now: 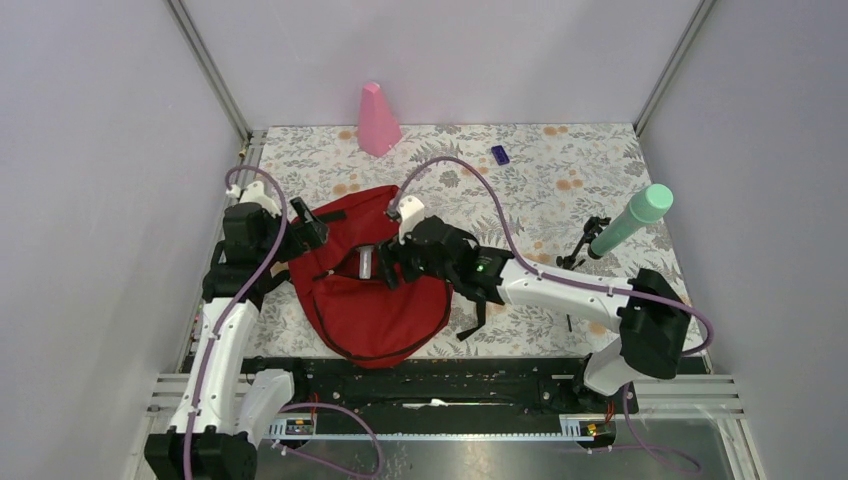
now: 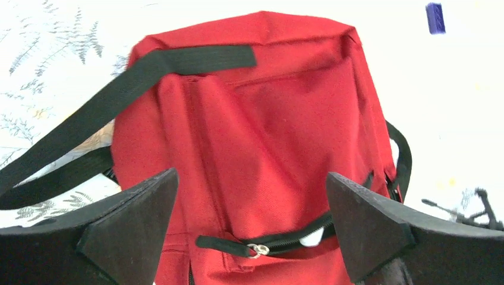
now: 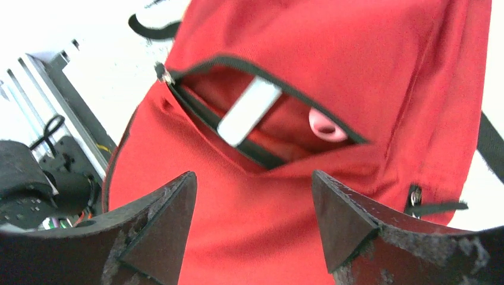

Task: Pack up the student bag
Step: Adjust the stationery in the student bag.

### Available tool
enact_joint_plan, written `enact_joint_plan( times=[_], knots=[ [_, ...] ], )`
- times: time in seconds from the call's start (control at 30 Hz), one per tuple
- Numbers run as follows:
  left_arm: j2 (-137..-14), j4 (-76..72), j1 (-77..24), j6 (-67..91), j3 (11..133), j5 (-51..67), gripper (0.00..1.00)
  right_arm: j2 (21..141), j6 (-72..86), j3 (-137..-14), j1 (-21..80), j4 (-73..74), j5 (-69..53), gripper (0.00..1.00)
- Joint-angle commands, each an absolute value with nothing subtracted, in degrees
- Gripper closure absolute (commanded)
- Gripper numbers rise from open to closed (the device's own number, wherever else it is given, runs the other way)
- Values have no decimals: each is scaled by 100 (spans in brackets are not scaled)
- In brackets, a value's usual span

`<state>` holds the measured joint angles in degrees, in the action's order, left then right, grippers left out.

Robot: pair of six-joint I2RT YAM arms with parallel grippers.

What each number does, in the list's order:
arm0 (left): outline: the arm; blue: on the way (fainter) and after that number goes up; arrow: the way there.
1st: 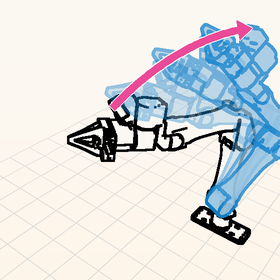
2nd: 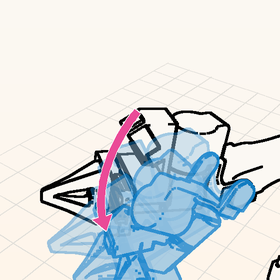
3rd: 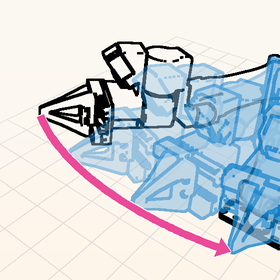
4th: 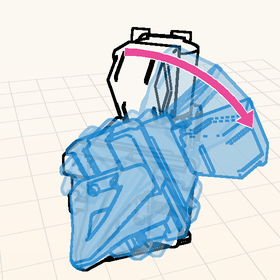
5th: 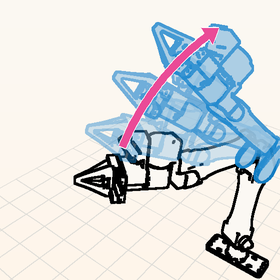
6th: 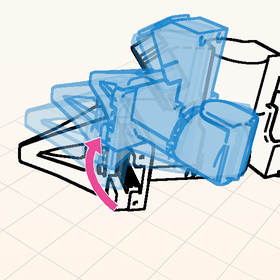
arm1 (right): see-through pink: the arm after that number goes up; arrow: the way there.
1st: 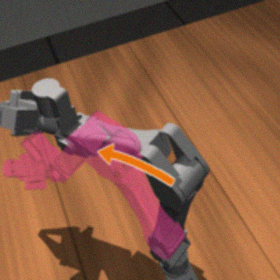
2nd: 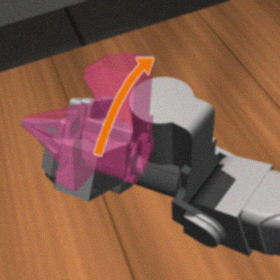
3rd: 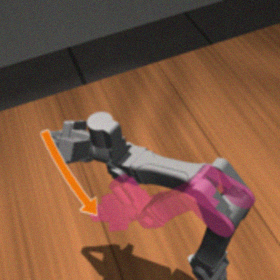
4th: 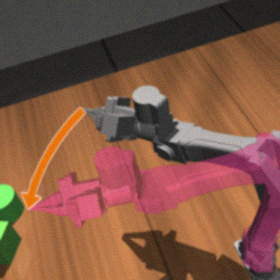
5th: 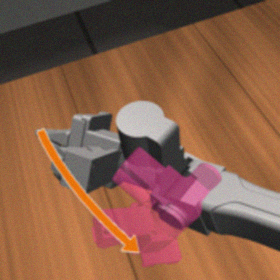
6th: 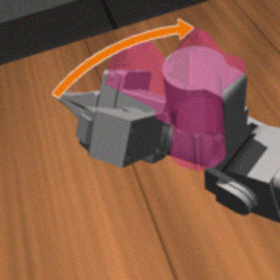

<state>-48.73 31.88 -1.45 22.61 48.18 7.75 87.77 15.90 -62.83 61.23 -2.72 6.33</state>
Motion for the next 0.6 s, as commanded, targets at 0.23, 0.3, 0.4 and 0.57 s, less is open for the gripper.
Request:
enact_joint_plan(
  times=[0.23,0.3,0.4,0.57],
  knots=[
    [-4691,2091,896,3398,3847,639,1,9808,63,-7827,6146,-918,-1517,24],
    [-4682,1993,1036,3599,3798,665,1,10098,-179,-8112,6139,-830,-1886,25],
    [-4728,1956,1211,3726,3767,719,1,10582,-527,-8824,6167,-459,-2358,25],
    [-4845,1923,1483,3678,3684,923,1,11361,-1179,-9747,6276,410,-2457,27]
  ],
)
